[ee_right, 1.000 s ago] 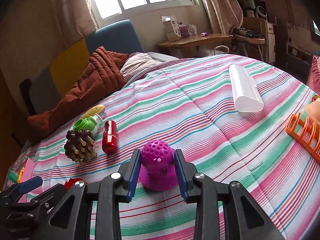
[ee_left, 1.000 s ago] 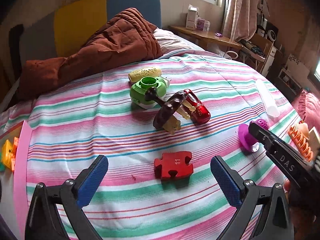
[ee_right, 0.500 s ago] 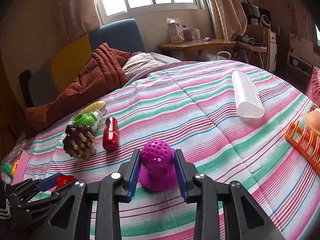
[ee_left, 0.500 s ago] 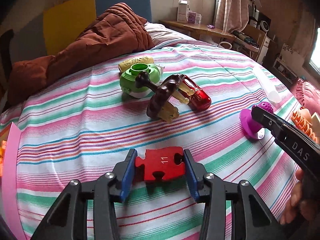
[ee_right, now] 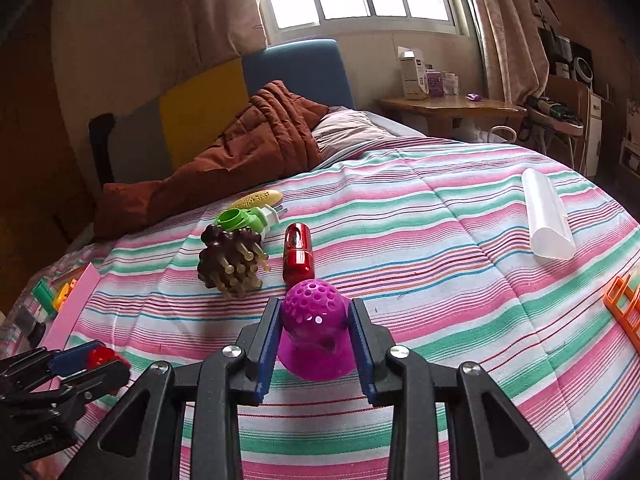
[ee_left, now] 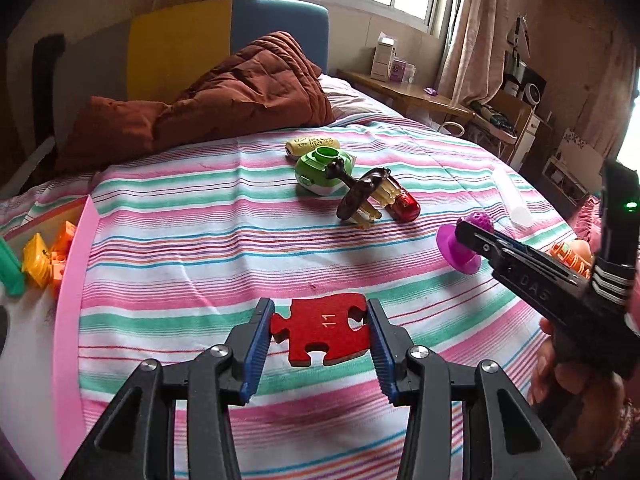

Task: Organize rigid objects
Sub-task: 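Carry the red puzzle piece into the tray and open the left tool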

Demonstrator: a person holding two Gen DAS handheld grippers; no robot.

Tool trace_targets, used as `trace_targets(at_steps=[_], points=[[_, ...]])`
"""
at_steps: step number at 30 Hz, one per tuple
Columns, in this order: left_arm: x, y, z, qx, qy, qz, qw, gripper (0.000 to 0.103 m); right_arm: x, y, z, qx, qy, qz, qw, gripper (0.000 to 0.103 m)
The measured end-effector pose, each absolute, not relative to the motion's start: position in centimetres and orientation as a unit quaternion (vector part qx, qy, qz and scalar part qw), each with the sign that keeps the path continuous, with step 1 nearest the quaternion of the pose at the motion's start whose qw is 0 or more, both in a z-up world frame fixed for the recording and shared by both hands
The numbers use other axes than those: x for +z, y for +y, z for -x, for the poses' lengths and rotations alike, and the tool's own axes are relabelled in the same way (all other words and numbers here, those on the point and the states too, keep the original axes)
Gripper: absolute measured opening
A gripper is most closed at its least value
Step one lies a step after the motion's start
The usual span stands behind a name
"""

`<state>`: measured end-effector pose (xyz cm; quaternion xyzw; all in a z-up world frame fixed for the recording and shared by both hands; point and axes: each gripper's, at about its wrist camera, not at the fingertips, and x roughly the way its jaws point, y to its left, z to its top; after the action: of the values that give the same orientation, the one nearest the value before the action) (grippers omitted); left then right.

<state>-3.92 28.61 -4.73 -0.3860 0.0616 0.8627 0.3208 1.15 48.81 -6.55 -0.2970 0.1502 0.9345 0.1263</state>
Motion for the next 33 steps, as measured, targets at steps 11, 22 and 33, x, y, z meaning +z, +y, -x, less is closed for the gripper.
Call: trace_targets(at_steps=[11, 22, 33], points=[[-1.5, 21.1, 3.9, 0.876, 0.007, 0.384, 0.293, 0.046, -6.9, 48.9, -0.8, 0.928, 0.144, 0.314, 0.142, 0.033], [-1.5, 12.4, 8.8, 0.895, -0.008, 0.399, 0.201, 0.047, -6.8, 47.6, -0.4, 0.928, 0.107, 0.325, 0.144, 0.033], [-6.0, 8.7, 16.2, 0.874, 0.007, 0.468, 0.129, 0.047, -7.0, 47.0, -0.1, 0.924, 0.088, 0.338, 0.155, 0.033]])
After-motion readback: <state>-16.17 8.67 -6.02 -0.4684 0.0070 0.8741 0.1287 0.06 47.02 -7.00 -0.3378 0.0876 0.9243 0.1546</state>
